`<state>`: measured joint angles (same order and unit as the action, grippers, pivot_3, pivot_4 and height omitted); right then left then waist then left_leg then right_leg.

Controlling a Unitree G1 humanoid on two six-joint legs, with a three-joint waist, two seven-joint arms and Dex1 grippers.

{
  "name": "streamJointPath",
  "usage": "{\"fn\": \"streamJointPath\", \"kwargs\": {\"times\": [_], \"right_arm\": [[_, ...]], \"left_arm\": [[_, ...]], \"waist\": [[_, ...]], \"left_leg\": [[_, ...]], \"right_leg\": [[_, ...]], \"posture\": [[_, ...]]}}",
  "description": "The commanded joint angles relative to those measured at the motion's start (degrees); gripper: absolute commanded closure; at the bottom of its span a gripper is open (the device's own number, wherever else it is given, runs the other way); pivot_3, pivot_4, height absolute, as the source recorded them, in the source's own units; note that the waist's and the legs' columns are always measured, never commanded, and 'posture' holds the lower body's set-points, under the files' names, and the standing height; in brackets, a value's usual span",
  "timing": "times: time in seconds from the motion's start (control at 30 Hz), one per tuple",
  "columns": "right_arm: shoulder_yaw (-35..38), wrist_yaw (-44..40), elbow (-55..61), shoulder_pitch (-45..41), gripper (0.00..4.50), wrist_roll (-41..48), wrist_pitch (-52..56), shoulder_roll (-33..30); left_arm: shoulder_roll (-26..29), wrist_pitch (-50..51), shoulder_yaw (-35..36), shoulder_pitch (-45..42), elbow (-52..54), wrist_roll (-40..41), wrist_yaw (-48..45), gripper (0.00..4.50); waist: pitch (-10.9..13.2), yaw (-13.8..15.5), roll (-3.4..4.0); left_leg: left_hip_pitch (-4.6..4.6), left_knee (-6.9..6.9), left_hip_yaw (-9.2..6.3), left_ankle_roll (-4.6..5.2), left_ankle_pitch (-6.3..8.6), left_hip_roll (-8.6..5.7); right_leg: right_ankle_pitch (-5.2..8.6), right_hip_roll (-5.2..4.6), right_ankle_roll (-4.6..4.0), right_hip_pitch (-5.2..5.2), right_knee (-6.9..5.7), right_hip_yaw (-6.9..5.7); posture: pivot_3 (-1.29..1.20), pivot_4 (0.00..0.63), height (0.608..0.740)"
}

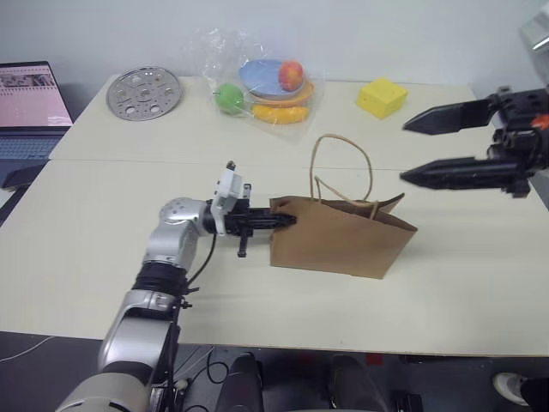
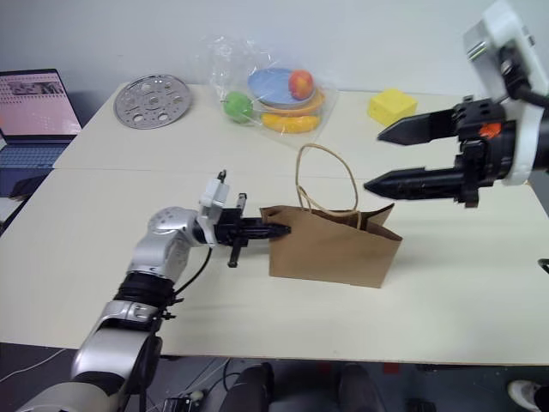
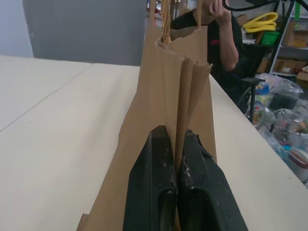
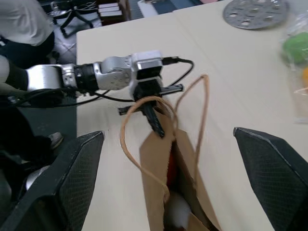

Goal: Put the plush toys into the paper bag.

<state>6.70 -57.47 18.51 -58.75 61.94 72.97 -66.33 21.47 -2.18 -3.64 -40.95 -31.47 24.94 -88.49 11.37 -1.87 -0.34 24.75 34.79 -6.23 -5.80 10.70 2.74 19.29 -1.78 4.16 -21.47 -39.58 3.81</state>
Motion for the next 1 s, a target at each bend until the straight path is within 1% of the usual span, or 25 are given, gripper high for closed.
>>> {"fn": "streamJointPath", "kwargs": {"times": [0.03, 0.17, 0.27, 0.33, 0.43, 0.5, 0.6, 0.63, 0.7, 0.77, 0.83, 0.93, 1.0], "right_arm": [[2.2, 1.2, 0.5, -1.0, 0.00, 1.2, 0.6, 0.0], [2.0, 1.1, 0.2, -0.6, 0.00, 0.8, -0.2, 0.7], [1.5, 1.1, -0.2, 0.1, 0.00, -0.5, -1.7, 1.7], [1.6, 0.9, -0.5, 1.0, 0.00, -1.2, -2.6, 2.0], [2.4, 0.5, -1.1, 2.9, 0.00, -1.6, -3.5, 1.9], [2.9, -0.8, -1.3, 5.9, 0.00, -3.2, -5.6, 1.1], [3.7, -1.7, -1.7, 8.1, 0.00, -4.4, -7.4, 0.4], [4.0, -2.0, -2.3, 8.6, 0.00, -5.1, -8.1, 0.1], [4.4, -3.1, -3.3, 9.5, 0.00, -6.4, -9.5, -0.7], [4.5, -4.3, -4.5, 10.5, 0.00, -7.8, -11.1, -1.7], [4.8, -5.2, -5.6, 11.4, 0.00, -8.6, -12.2, -2.3], [5.3, -5.4, -5.7, 13.0, 0.00, -9.3, -13.3, -1.7], [5.5, -5.3, -5.4, 14.0, 0.00, -9.6, -13.9, -1.1]], "left_arm": [[1.0, -1.3, 0.6, 0.2, 1.4, -0.3, -1.8, 4.05], [3.0, -1.4, 0.8, 0.0, 1.8, -0.5, -3.6, 2.95], [5.0, 0.9, 1.5, 0.0, 3.8, 0.1, -3.4, 2.05], [6.9, 4.7, 2.5, -0.1, 7.6, 1.5, -2.1, 1.49], [10.2, 10.8, 4.8, 0.0, 13.9, 3.9, 0.9, 0.52], [13.1, 17.1, 6.7, 0.4, 19.7, 6.1, 4.0, 0.03], [17.2, 25.4, 8.8, 0.1, 26.0, 7.9, 9.3, 0.03], [18.8, 27.9, 8.9, -0.6, 27.4, 6.4, 12.7, 0.03], [22.0, 32.1, 8.9, -1.8, 28.8, 5.1, 16.1, 0.03], [24.6, 33.6, 8.0, -3.0, 29.5, 4.0, 16.9, 0.03], [26.0, 32.9, 7.6, -5.4, 28.9, 3.1, 16.7, 0.03], [26.7, 29.3, 6.3, -7.4, 27.8, 0.9, 15.5, 0.03], [25.7, 30.6, 6.5, -8.7, 27.5, 1.8, 16.3, 0.03]], "waist": [[0.0, 0.0, 0.00], [0.0, 0.0, 0.01], [0.0, -0.1, 0.00], [0.0, -0.1, 0.00], [0.0, -0.1, 0.00], [0.0, -0.1, 0.00], [0.0, -0.2, 0.01], [0.0, -0.2, 0.02], [0.0, -0.3, 0.02], [0.0, -0.3, 0.02], [0.0, -0.3, 0.02], [0.0, -0.2, 0.02], [0.0, -0.3, 0.02]], "left_leg": [[0.00, 0.00, 0.00, 0.00, 0.00, 0.00], [-0.01, 0.01, 0.00, 0.00, 0.00, 0.00], [-0.02, 0.02, -0.01, 0.00, 0.00, 0.00], [-0.02, 0.03, -0.01, 0.00, 0.00, 0.00], [-0.02, 0.04, -0.03, 0.00, 0.00, 0.00], [-0.02, 0.04, -0.04, 0.00, 0.00, 0.01], [-0.02, 0.04, -0.04, 0.00, 0.00, 0.01], [-0.02, 0.05, -0.04, 0.00, 0.00, 0.01], [-0.04, 0.07, -0.05, 0.00, 0.00, 0.01], [-0.05, 0.07, -0.05, 0.00, -0.01, 0.01], [-0.06, 0.08, -0.03, -0.01, -0.01, 0.01], [-0.06, 0.08, -0.02, -0.01, -0.01, 0.01], [-0.06, 0.07, 0.00, -0.01, -0.01, 0.01]], "right_leg": [[0.00, 0.00, 0.00, 0.00, -0.01, 0.00], [0.00, 0.00, 0.00, 0.00, -0.05, 0.01], [0.00, 0.00, 0.00, -0.02, -0.12, 0.00], [0.00, 0.01, 0.00, -0.03, -0.15, 0.00], [0.00, 0.01, 0.00, -0.04, -0.20, 0.00], [0.00, 0.01, 0.00, -0.04, -0.22, -0.01], [0.01, 0.00, 0.01, -0.04, -0.23, 0.00], [0.01, 0.00, 0.01, -0.05, -0.25, 0.00], [0.01, 0.01, 0.01, -0.06, -0.30, -0.01], [0.01, 0.01, 0.01, -0.04, -0.30, 0.00], [0.01, 0.01, 0.01, -0.04, -0.29, 0.00], [0.01, 0.01, 0.00, -0.04, -0.29, 0.00], [0.01, 0.01, 0.01, -0.04, -0.29, 0.02]], "posture": [[0.00, 0.150, 0.740], [0.00, 0.150, 0.740], [0.00, 0.150, 0.740], [0.00, 0.150, 0.740], [0.00, 0.150, 0.740], [0.00, 0.150, 0.740], [0.00, 0.150, 0.740], [0.00, 0.150, 0.740], [0.00, 0.150, 0.740], [0.00, 0.150, 0.740], [0.00, 0.150, 0.740], [0.00, 0.150, 0.740], [0.00, 0.150, 0.740]]}}
